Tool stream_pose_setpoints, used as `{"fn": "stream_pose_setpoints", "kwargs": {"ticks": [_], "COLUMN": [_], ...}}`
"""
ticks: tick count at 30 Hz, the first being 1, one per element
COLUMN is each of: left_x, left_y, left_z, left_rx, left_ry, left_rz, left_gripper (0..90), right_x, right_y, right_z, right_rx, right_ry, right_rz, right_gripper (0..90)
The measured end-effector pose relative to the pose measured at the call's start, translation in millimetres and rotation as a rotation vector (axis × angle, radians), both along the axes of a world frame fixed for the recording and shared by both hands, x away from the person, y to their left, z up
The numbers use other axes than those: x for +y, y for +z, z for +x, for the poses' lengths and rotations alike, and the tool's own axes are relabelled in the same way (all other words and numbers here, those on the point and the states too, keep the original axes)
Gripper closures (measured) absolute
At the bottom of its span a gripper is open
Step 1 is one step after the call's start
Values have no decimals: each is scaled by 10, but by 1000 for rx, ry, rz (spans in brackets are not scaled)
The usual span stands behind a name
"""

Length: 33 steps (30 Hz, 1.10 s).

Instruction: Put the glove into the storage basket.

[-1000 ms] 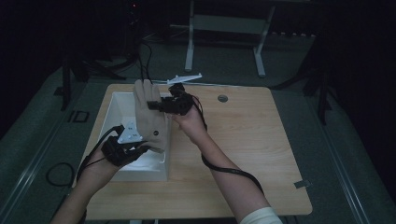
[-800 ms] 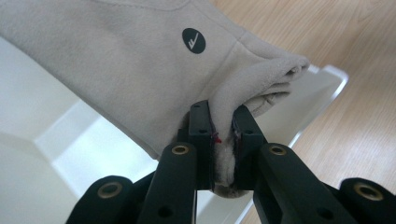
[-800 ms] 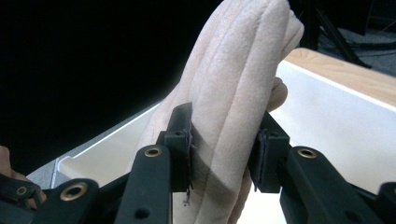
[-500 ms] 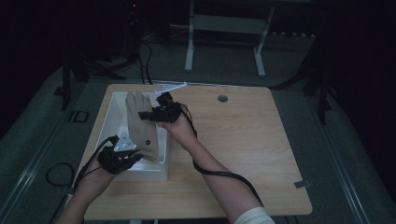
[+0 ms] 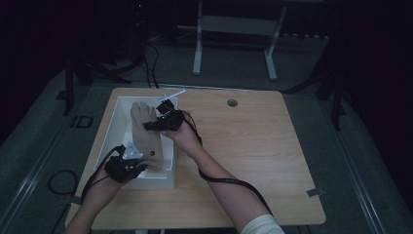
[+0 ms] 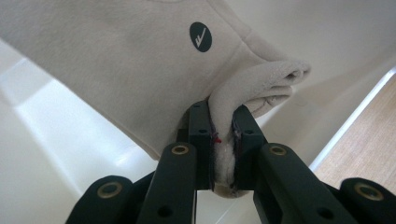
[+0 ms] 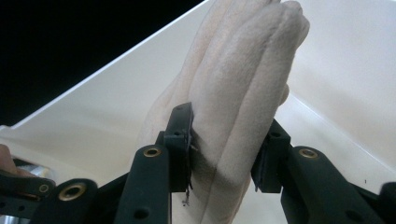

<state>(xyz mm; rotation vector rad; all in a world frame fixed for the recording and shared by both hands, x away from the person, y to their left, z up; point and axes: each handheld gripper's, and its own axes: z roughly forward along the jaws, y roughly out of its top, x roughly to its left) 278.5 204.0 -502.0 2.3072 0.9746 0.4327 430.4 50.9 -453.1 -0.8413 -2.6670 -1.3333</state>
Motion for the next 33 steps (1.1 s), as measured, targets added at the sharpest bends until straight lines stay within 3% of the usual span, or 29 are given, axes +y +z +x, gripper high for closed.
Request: {"fn": "stream_pose_setpoints", "kwargs": {"ticks": [5, 8, 9, 10, 16, 17, 20, 22, 23, 25, 29, 33], "left_x": [-19, -31, -43, -56, -52, -37, 4, 16, 24, 32, 32, 21], "left_y": [-38, -63, -98, -109, -92, -81, -18, 14, 46, 112, 227, 317], "left_z": [69, 110, 154, 154, 166, 166, 154, 145, 134, 117, 97, 81], "left_rx": [19, 39, 74, 63, 51, 46, 22, 5, -9, -29, -56, -87], "left_ry": [0, -4, -11, -14, 33, 43, 100, 116, 135, 168, 180, 178], "left_rz": [-2, -1, 5, 22, -9, -23, -82, -96, -117, -153, -213, -264], "left_gripper": [821, 804, 782, 753, 585, 582, 457, 413, 324, 274, 95, 80], "right_x": [62, 80, 85, 76, -29, -44, -95, -115, -167, -198, -321, -419], "right_y": [-12, -11, -1, 5, 36, 41, 56, 60, 74, 82, 137, 190], "right_z": [22, 30, 33, 37, 49, 40, 8, -2, -18, -24, -41, -67], "right_rx": [-9, -9, -18, -21, -10, -7, -10, -9, -12, -8, -13, -35], "right_ry": [0, -2, -10, -14, -27, -25, -13, -4, 7, 20, 33, 34], "right_rz": [-34, -49, -56, -54, -20, -19, 3, 6, 21, 34, 63, 79], "right_gripper": [631, 576, 509, 488, 392, 383, 321, 287, 252, 218, 200, 195]}}
